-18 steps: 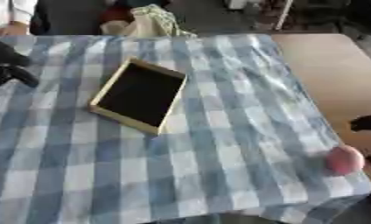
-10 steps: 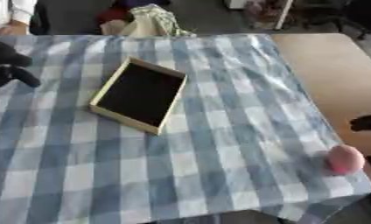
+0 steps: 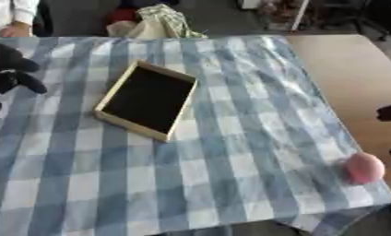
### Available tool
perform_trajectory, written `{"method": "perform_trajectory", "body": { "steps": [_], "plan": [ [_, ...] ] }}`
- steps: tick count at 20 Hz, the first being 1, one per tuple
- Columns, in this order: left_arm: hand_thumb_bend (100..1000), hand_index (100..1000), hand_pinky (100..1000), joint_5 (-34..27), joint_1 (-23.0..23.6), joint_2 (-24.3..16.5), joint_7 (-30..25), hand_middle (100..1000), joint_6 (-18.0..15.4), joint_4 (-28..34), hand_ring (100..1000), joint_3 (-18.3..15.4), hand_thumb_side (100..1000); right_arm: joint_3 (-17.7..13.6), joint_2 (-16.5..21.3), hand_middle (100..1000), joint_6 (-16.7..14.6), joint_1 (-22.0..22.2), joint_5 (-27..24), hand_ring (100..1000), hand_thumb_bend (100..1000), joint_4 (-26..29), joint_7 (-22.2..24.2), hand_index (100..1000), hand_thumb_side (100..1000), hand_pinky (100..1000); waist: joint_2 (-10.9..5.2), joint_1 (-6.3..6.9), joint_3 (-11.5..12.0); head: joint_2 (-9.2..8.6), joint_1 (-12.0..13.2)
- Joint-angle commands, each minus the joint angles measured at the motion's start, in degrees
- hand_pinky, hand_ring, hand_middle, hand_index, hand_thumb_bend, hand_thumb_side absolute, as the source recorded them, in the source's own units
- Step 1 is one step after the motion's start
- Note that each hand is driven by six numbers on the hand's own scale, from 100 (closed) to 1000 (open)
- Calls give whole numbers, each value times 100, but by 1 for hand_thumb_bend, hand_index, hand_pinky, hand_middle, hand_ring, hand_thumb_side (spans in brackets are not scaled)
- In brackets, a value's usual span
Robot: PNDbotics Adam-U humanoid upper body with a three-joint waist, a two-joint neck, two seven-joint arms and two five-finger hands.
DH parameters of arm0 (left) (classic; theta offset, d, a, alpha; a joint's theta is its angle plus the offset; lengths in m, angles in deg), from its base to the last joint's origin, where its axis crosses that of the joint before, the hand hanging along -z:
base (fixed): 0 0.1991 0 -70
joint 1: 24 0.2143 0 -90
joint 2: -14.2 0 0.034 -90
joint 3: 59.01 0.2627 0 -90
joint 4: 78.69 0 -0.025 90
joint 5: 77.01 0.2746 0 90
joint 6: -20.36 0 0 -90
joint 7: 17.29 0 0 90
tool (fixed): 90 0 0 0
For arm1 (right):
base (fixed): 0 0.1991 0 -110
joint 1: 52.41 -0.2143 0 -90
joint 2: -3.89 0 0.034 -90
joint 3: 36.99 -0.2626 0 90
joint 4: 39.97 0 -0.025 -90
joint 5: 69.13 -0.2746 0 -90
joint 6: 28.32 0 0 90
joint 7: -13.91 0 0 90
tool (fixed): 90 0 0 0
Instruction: Pick up objects on the table and place them in the box.
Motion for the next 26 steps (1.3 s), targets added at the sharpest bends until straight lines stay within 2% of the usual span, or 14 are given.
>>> {"method": "perform_trajectory", "body": {
  "steps": [1, 10, 13, 14, 17, 26],
  "plan": [
    [100, 787, 615, 9, -55, -13, -28, 705, 11, 110, 737, 15, 604, 11, 168, 905, -29, -15, 5, 888, 100, -22, 96, 934, 546, 904, -34, 3, 6, 37, -30],
    [100, 788, 616, -4, -78, 4, -40, 706, 24, 110, 738, 25, 603, 258, 208, 901, -154, -98, -144, 888, 100, -484, 420, 931, 610, 897, -16, 13, 36, 37, -71],
    [100, 788, 616, -5, -74, 10, -48, 706, 31, 110, 738, 29, 603, 290, 189, 898, -153, -110, -179, 885, 100, -610, 473, 929, 586, 895, -13, 16, 36, 37, -87],
    [100, 788, 615, -7, -73, 15, -54, 706, 38, 110, 738, 33, 604, 310, 185, 896, -151, -120, -193, 883, 100, -659, 490, 928, 624, 893, -10, 18, 38, 37, -94],
    [100, 787, 615, -4, -66, 37, -80, 707, 59, 110, 738, 44, 604, 407, 177, 891, -168, -168, -274, 878, 100, -799, 560, 925, 637, 889, 0, 22, 48, 37, -116],
    [100, 787, 615, -8, -75, 61, -143, 707, 87, 110, 738, 74, 603, 517, 156, 838, -61, -364, -234, 874, 100, -1049, 645, 921, 644, 885, 28, 38, 69, 37, -142]
  ]
}}
